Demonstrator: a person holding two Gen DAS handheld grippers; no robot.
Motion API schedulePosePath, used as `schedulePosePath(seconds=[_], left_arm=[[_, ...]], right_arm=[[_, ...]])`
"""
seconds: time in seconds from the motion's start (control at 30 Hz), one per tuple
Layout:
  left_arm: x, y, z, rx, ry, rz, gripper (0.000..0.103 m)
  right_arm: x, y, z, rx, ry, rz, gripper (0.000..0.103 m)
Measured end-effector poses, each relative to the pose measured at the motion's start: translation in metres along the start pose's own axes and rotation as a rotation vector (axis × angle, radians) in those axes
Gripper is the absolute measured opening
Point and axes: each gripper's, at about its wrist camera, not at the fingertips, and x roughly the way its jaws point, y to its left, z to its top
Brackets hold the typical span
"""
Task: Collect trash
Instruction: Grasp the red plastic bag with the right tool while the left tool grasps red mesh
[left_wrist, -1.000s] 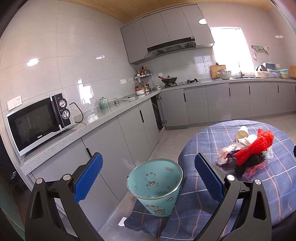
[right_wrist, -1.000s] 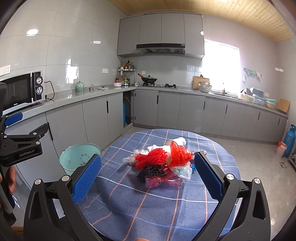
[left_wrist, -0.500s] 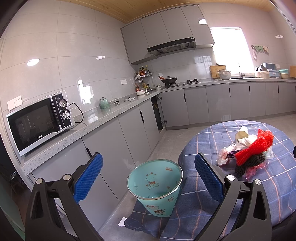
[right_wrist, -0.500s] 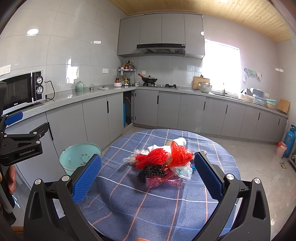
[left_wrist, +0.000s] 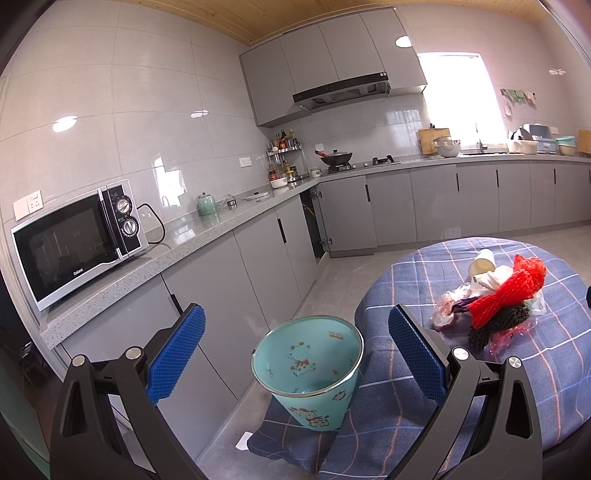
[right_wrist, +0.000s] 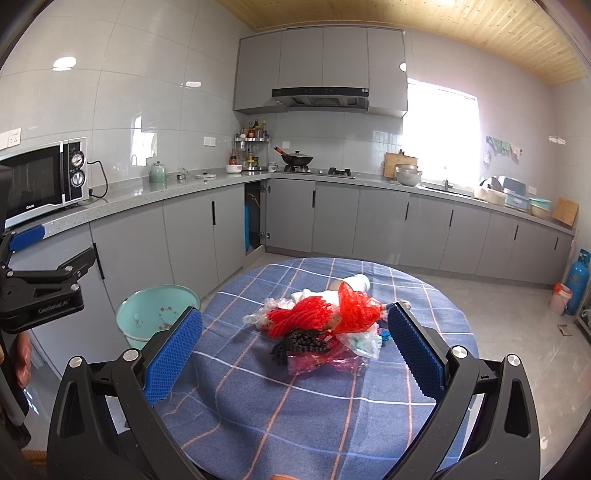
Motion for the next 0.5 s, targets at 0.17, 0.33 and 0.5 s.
schedulePosePath(seconds=[0.17,0.33,0.5], left_arm=[[0.012,-0.012,-0.002,0.019,-0.001,-0.021,0.098],[0.041,-0.032,-0.007,0.039,0.027,-0.038,0.098],[0.073,-0.063,-0.011,0.054,0.058,-0.082,0.098]], right_arm=[[0.012,-0.032,0.005,0.039,-0.015,-0.074,0.099],[0.042,-0.074,-0.003,0.097,0.021,-0.149,0.099],[0.072,-0.093,-0.018,0.124,0.06,-0.171,0.099]])
